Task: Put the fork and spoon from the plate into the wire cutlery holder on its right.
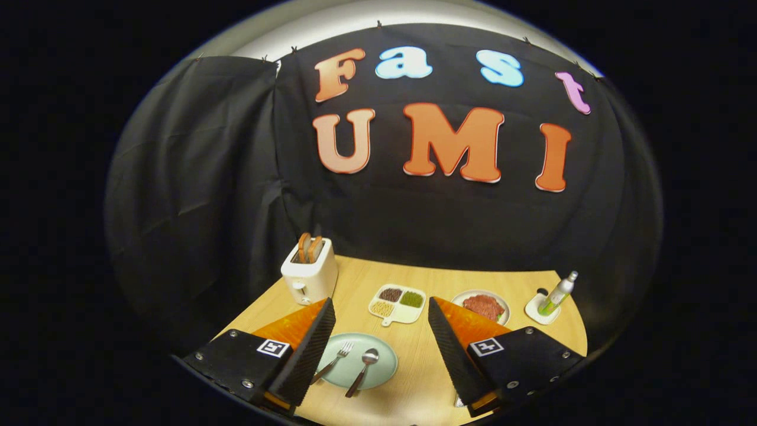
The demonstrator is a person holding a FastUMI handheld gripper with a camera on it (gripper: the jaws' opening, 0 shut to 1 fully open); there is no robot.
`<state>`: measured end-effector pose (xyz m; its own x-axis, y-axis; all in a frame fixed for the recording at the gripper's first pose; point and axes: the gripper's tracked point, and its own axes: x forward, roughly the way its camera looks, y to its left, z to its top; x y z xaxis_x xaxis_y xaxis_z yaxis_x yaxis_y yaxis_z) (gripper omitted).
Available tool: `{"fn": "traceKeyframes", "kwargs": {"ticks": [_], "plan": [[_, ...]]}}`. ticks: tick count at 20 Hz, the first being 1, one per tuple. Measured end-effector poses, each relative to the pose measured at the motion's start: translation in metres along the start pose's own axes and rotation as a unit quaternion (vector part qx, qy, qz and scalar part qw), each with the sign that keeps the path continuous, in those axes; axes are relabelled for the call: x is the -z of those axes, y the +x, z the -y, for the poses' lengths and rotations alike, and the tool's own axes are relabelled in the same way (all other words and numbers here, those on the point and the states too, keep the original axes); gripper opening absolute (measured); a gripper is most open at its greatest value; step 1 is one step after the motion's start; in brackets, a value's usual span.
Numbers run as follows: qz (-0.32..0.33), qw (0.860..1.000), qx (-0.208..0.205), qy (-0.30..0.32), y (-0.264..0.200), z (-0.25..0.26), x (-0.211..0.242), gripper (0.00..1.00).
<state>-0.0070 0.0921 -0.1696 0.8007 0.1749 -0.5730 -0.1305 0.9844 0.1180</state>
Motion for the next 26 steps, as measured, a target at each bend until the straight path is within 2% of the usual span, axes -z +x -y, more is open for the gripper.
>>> {"fn": "traceKeyframes", "kwargs": {"ticks": [5, 10, 14, 18, 22, 26], "plan": [[-0.113, 0.993, -0.022, 0.024, 0.025, -0.016, 0.056, 0.95], [-0.219, 0.973, -0.047, 0.051, 0.046, -0.04, 0.111, 0.95], [-0.285, 0.957, -0.034, 0.049, 0.064, -0.038, 0.15, 0.95], [-0.363, 0.931, -0.022, 0.042, 0.079, -0.038, 0.192, 0.93], [-0.416, 0.908, -0.014, 0.057, 0.095, -0.042, 0.226, 0.88], [-0.448, 0.892, 0.007, 0.053, 0.109, -0.037, 0.251, 0.82]]}}
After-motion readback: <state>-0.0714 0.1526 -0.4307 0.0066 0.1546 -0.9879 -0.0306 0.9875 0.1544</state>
